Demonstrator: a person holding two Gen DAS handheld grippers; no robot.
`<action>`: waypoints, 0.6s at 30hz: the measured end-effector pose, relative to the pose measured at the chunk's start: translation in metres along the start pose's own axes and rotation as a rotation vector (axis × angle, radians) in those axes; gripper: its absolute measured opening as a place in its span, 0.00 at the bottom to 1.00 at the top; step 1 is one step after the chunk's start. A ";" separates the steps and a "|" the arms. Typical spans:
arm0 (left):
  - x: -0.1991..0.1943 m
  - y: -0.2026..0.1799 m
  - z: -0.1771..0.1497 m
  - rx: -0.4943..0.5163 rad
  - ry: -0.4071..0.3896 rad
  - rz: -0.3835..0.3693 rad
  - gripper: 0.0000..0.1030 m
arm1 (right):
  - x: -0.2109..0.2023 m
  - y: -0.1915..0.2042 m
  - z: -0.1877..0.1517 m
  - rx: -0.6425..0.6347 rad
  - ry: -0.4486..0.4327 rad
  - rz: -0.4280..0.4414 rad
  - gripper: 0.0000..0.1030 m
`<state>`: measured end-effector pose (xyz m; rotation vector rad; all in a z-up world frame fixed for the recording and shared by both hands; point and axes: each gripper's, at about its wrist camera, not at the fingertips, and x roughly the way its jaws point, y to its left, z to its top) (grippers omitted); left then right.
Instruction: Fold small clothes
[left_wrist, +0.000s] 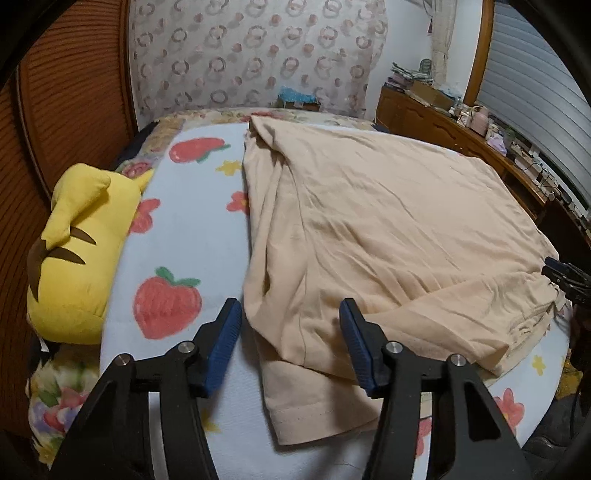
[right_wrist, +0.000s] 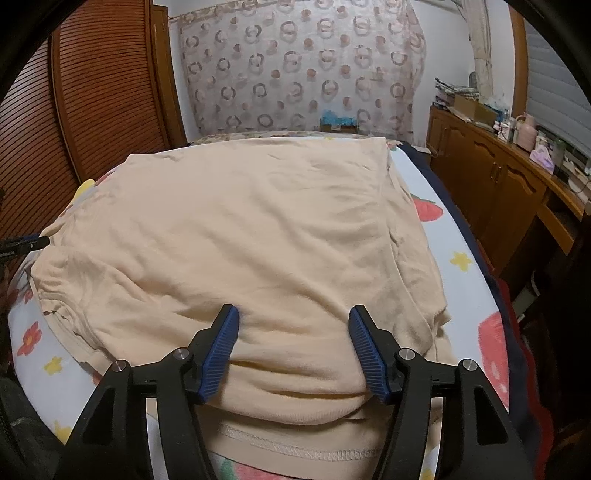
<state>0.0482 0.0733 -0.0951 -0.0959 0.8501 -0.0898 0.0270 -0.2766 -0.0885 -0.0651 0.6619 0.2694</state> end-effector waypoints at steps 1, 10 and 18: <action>0.001 0.001 -0.001 -0.002 0.002 0.002 0.53 | 0.000 0.000 -0.001 -0.005 -0.001 -0.002 0.63; 0.005 -0.003 0.004 -0.002 0.012 -0.048 0.10 | 0.001 0.000 -0.004 -0.021 -0.011 -0.002 0.65; -0.026 -0.043 0.035 0.032 -0.100 -0.184 0.04 | -0.005 -0.019 -0.001 0.022 -0.004 0.023 0.65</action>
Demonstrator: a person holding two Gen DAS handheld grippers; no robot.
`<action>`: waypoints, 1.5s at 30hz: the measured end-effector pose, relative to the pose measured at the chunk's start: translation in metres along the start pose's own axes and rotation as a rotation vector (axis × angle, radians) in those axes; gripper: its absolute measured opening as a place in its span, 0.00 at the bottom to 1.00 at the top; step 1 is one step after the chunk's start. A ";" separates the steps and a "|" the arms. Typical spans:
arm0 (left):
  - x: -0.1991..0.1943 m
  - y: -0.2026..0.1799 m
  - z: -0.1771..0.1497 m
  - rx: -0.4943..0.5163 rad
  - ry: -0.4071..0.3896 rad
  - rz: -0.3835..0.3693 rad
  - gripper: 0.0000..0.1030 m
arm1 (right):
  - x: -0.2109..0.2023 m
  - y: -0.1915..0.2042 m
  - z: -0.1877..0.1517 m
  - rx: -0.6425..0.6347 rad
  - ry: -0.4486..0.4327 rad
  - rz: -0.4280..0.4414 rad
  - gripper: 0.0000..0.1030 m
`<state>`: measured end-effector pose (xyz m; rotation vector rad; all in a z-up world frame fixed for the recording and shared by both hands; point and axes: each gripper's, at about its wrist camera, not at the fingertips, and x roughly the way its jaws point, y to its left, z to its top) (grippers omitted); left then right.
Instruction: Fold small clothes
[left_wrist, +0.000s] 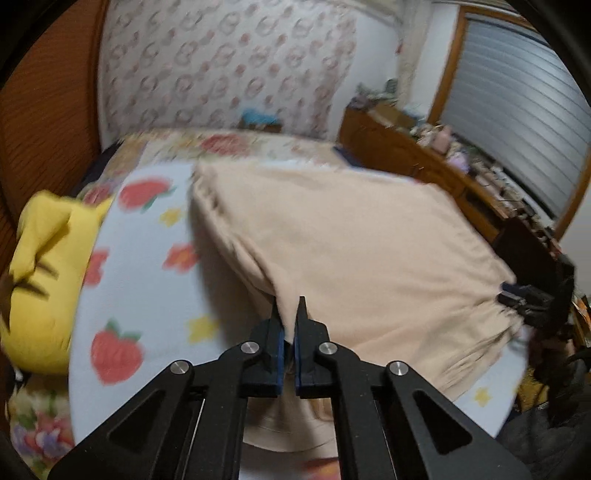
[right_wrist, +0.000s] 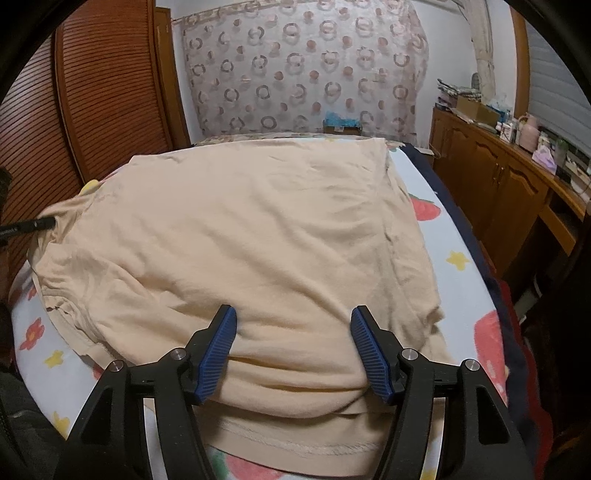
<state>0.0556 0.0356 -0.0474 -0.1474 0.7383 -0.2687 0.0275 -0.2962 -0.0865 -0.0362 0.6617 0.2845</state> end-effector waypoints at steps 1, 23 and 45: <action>-0.002 -0.010 0.007 0.012 -0.014 -0.021 0.04 | -0.001 -0.003 0.000 0.005 -0.004 -0.003 0.65; 0.049 -0.240 0.095 0.366 -0.010 -0.403 0.04 | -0.035 -0.062 0.004 0.076 -0.114 -0.086 0.64; 0.058 -0.186 0.078 0.337 -0.022 -0.222 0.66 | -0.023 -0.049 0.016 0.017 -0.114 -0.079 0.64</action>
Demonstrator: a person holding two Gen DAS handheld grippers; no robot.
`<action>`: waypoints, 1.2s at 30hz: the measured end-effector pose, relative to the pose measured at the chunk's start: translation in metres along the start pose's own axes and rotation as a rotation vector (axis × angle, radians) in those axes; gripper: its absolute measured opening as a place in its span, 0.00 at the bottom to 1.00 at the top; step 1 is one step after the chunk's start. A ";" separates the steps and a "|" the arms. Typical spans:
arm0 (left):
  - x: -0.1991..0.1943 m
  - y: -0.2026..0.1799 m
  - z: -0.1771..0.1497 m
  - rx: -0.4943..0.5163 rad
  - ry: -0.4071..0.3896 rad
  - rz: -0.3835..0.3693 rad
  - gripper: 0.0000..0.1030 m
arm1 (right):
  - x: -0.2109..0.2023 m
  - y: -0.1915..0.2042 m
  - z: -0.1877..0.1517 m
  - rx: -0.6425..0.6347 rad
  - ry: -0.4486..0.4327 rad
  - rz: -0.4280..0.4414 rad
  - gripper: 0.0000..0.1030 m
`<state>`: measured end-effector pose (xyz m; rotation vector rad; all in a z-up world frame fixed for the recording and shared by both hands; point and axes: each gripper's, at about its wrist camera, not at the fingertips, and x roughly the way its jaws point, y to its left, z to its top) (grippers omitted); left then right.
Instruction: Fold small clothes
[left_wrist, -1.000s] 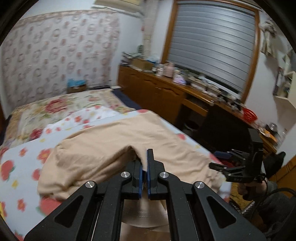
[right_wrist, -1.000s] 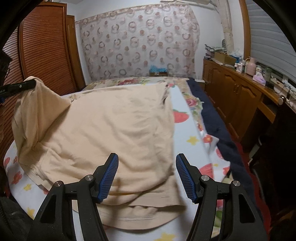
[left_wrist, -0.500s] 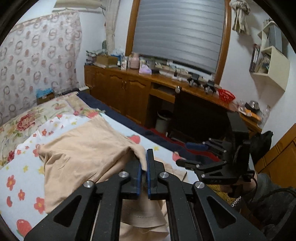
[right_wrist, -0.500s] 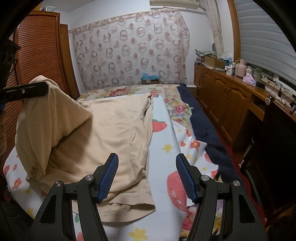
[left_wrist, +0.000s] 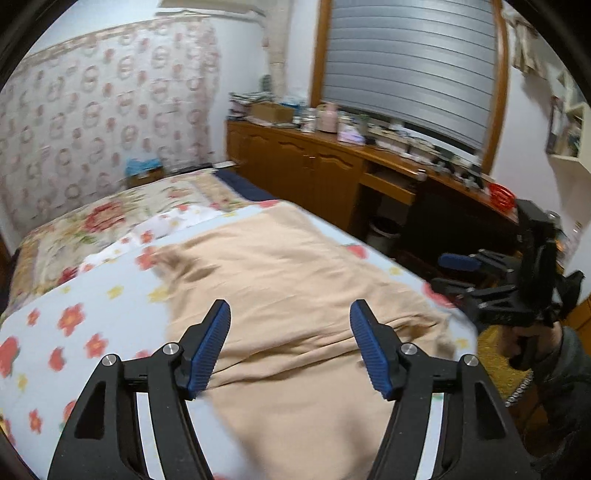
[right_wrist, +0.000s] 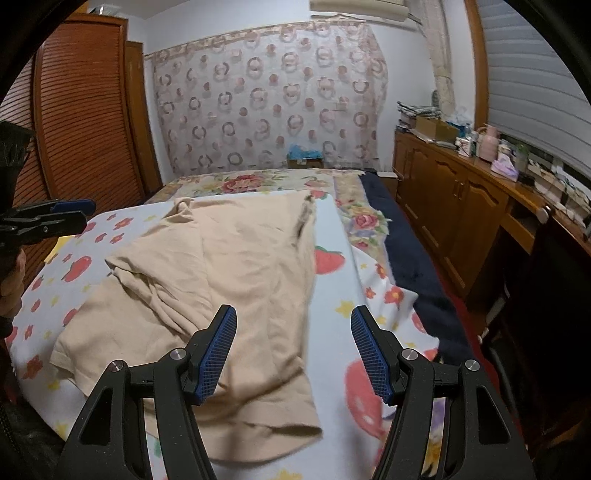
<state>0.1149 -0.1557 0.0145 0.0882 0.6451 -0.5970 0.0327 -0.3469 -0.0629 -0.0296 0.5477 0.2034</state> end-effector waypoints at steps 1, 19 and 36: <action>-0.005 0.012 -0.005 -0.017 -0.004 0.024 0.66 | 0.003 0.004 0.003 -0.011 0.000 0.008 0.64; -0.036 0.105 -0.055 -0.142 -0.024 0.253 0.66 | 0.095 0.109 0.075 -0.260 0.084 0.232 0.65; -0.042 0.131 -0.072 -0.177 -0.020 0.269 0.66 | 0.160 0.166 0.084 -0.441 0.267 0.360 0.64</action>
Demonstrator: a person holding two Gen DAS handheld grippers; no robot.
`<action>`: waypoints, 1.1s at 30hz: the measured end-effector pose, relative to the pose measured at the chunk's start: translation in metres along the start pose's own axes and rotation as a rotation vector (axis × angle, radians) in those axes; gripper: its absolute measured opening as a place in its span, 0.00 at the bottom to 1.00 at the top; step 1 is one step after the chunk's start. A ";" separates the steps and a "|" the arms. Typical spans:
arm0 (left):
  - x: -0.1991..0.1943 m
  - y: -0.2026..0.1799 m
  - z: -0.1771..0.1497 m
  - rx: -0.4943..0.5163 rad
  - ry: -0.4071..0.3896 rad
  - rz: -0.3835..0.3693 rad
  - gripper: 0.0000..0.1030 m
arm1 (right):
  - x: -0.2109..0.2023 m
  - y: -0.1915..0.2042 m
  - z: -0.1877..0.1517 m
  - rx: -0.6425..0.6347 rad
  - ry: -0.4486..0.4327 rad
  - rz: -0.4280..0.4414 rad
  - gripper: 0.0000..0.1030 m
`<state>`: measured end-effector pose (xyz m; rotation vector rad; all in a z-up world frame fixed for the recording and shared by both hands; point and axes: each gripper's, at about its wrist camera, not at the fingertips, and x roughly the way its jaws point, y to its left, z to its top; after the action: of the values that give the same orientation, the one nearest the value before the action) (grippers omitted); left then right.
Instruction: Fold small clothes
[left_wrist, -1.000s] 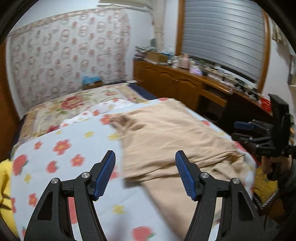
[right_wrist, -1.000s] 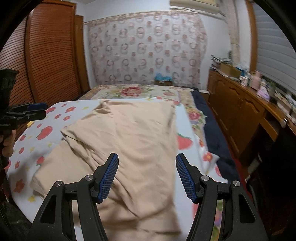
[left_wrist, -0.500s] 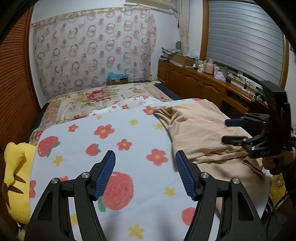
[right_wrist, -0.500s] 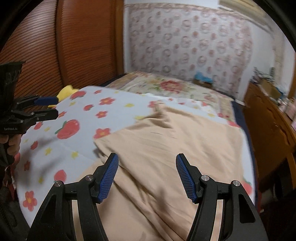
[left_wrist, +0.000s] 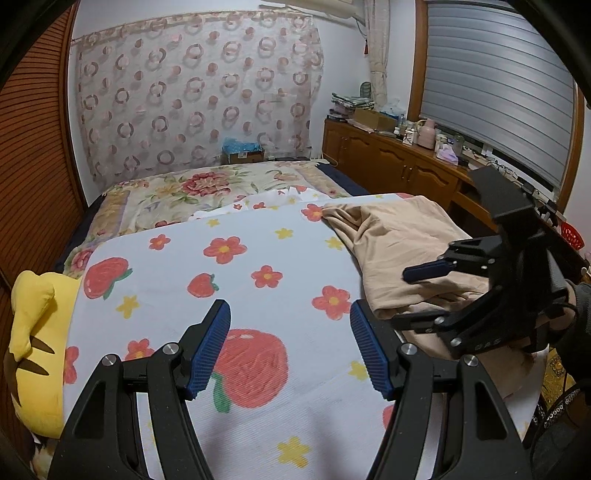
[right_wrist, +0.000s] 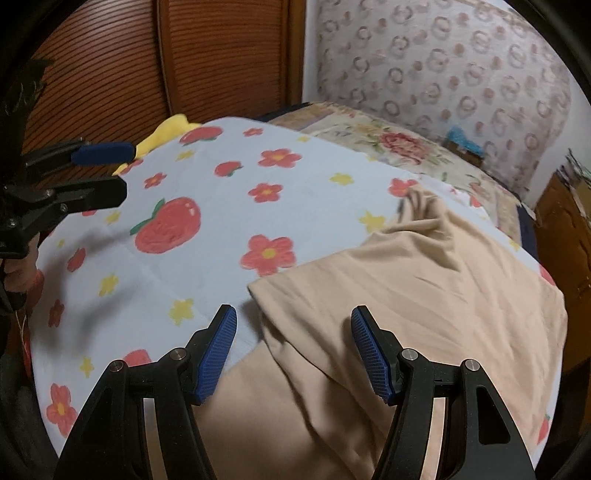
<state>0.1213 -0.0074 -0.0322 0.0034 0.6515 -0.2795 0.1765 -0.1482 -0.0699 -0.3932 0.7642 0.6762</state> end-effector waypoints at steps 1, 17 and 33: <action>0.000 0.001 0.000 0.001 -0.001 -0.002 0.66 | 0.002 -0.002 0.002 -0.003 0.007 -0.005 0.64; 0.011 -0.016 0.009 0.037 0.011 -0.041 0.66 | -0.039 -0.049 0.005 0.107 -0.169 0.003 0.07; 0.066 -0.048 0.041 0.075 0.073 -0.071 0.66 | -0.043 -0.181 -0.026 0.374 -0.182 -0.179 0.06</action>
<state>0.1832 -0.0738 -0.0348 0.0626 0.7138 -0.3738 0.2649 -0.3114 -0.0393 -0.0555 0.6560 0.3832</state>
